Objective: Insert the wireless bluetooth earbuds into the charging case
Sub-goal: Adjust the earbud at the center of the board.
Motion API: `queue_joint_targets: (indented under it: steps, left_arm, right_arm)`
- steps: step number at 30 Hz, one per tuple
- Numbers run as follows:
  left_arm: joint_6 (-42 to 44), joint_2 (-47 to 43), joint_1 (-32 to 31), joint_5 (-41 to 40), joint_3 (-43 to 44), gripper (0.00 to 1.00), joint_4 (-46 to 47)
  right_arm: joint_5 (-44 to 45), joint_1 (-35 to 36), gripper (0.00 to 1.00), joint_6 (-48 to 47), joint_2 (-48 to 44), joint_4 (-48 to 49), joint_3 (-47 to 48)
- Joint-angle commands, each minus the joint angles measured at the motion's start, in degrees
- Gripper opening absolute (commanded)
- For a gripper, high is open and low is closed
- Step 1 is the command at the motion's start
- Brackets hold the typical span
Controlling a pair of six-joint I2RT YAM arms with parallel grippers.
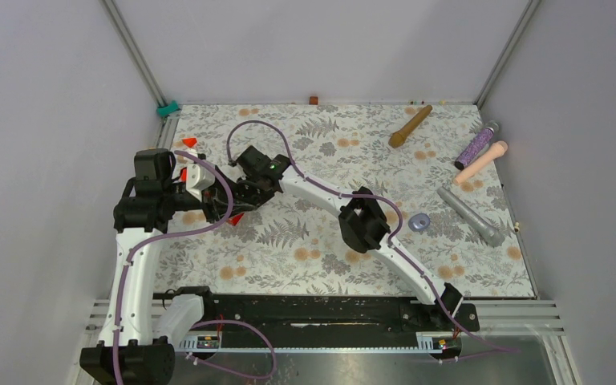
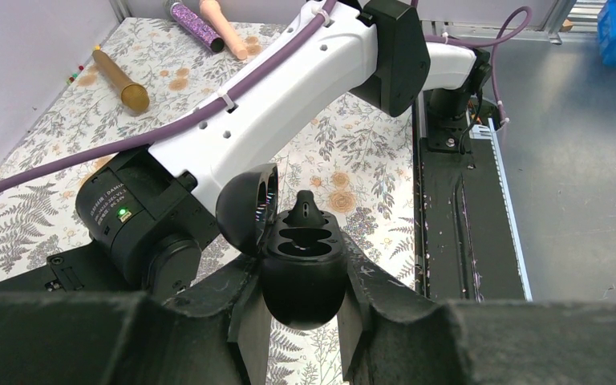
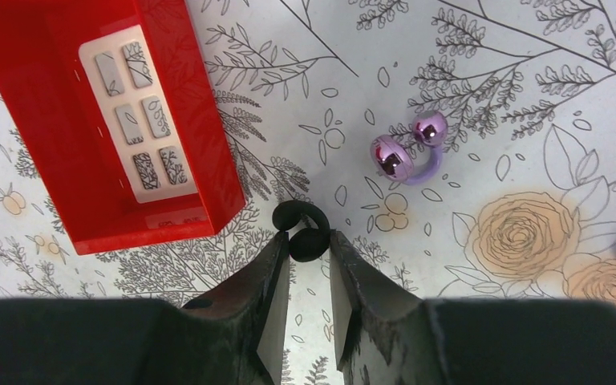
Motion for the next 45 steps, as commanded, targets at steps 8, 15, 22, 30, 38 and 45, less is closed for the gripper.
queue_joint_targets:
  steps: [8,15,22,30,38,45]
  left_arm:
    - [1.0,-1.2,1.0,4.2,1.0,0.00,1.3]
    - [1.6,-0.2,1.2,4.2,0.7,0.00,1.2]
    - [1.7,-0.8,1.2,3.1,1.0,0.00,1.2]
    - [-1.4,0.4,1.2,-3.2,2.5,0.00,1.5]
    - [1.7,-2.6,1.3,-3.6,-1.8,0.00,0.8]
    - [0.5,-5.0,1.5,-3.4,-4.1,0.00,2.7]
  right_arm:
    - [5.3,0.1,0.26,-4.2,-9.2,-3.4,-1.0]
    - [5.6,-3.6,0.26,-5.7,-20.3,-1.8,-15.8]
    - [6.7,-13.3,0.26,-7.3,-35.5,6.5,-39.7]
    - [6.9,-21.6,0.26,-8.0,-40.6,12.3,-54.9]
    - [5.2,-24.1,0.26,2.1,-35.6,11.5,-53.7]
    - [2.7,-24.4,0.27,10.9,-35.5,14.3,-57.3]
